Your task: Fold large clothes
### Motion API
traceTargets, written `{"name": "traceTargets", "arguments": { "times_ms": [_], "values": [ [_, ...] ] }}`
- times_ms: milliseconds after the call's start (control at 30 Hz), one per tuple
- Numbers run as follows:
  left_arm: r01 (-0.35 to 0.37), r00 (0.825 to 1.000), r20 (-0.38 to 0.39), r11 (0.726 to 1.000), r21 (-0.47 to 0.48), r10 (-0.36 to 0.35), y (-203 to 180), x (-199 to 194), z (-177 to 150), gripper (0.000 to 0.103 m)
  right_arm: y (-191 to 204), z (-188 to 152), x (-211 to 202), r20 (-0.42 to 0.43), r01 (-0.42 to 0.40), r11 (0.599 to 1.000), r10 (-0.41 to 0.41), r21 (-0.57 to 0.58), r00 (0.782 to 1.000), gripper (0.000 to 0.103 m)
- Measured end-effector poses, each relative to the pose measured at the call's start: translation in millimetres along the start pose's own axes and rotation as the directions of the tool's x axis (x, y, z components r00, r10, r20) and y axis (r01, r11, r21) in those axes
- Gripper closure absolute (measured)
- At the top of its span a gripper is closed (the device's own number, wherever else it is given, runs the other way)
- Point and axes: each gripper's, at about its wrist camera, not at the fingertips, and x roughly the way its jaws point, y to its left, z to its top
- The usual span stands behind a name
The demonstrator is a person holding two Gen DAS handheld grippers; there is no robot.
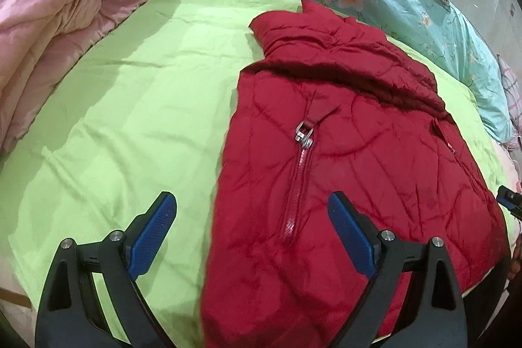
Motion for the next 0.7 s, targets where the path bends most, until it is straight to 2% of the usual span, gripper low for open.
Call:
{"name": "traceTargets", "arguments": {
  "times_ms": [100,267,333,567,633,700],
  "values": [
    [0.009,1.000,-0.023,1.000,-0.020,-0.010,13,1,-6,0.008,-9,-1,-4,-0.010,0.003,1.000,-0.003,0.006,1.000,0.037],
    [0.099,0.991,-0.085,0.991,-0.095,-0.107,30,10,-17,0.008,-23,-4,-1,-0.060,-0.005,1.000,0.006,0.024,0.998,0.037],
    [0.113,0.987,-0.103,0.988,-0.104,-0.124,30,12,-20,0.008,-25,-5,3,-0.089,-0.014,1.000,0.016,0.028,0.996,0.037],
    [0.179,0.972,-0.147,0.983,-0.049,-0.184,14,13,-30,0.008,-31,-10,11,-0.185,-0.063,0.998,0.066,0.021,0.980,0.037],
    [0.194,0.967,-0.159,0.980,-0.033,-0.197,10,14,-32,0.008,-35,-10,15,-0.212,-0.080,0.996,0.084,0.029,0.974,0.041],
    [0.208,0.961,-0.180,0.978,-0.021,-0.208,5,17,-34,0.009,-36,-12,20,-0.238,-0.101,0.994,0.108,0.041,0.965,0.051]
  ]
}}
